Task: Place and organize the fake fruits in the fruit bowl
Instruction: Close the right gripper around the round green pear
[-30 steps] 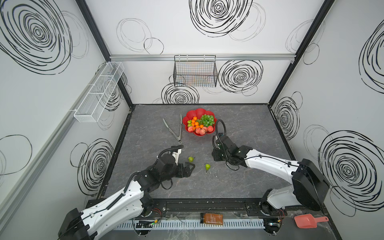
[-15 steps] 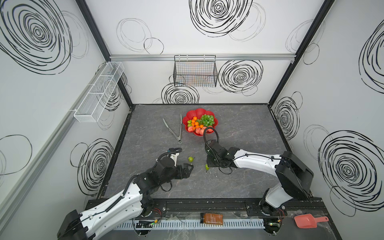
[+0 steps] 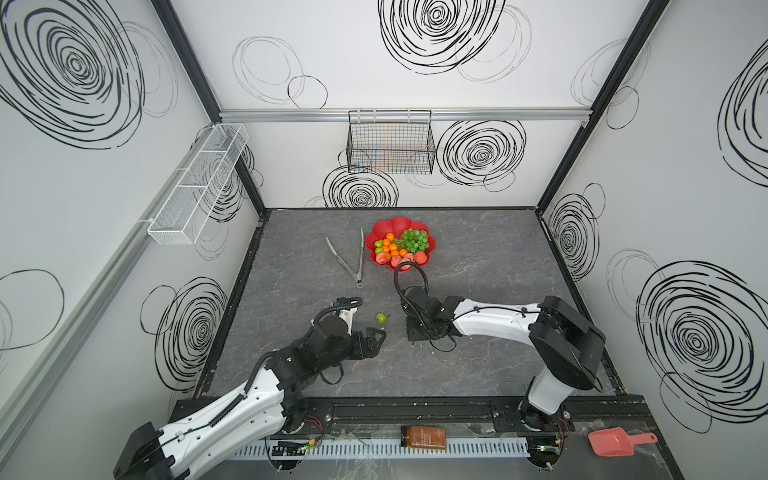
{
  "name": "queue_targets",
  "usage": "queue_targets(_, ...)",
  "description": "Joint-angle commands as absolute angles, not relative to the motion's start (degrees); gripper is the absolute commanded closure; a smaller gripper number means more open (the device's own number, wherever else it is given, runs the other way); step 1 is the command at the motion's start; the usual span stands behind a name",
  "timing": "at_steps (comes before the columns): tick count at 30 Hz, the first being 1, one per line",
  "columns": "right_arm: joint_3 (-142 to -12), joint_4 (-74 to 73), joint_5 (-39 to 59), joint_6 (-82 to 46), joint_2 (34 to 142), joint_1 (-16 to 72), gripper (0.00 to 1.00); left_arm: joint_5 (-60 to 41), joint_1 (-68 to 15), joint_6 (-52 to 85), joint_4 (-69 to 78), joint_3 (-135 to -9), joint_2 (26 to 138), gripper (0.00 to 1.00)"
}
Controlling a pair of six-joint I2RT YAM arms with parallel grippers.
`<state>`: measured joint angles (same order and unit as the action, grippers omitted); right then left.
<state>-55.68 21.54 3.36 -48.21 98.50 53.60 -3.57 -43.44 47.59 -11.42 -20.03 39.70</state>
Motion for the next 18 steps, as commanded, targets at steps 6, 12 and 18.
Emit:
queue_targets(6, -57.74, 24.94, 2.02, -48.88, 100.37, 54.32, 0.56, -3.02, -43.41, 47.81, -8.56, -20.01, 39.79, 0.04)
queue_targets(12, -57.34, 24.96, 2.03, -49.23, 100.21, 54.49, 0.59, -3.31, -43.37, 47.73, -8.43, -19.78, 39.99, 0.04)
queue_targets(18, -57.82, 24.78, 1.88, -48.9, 100.22, 54.54, 0.62, -3.49, -43.42, 47.81, -8.16, -20.38, 40.41, 0.04)
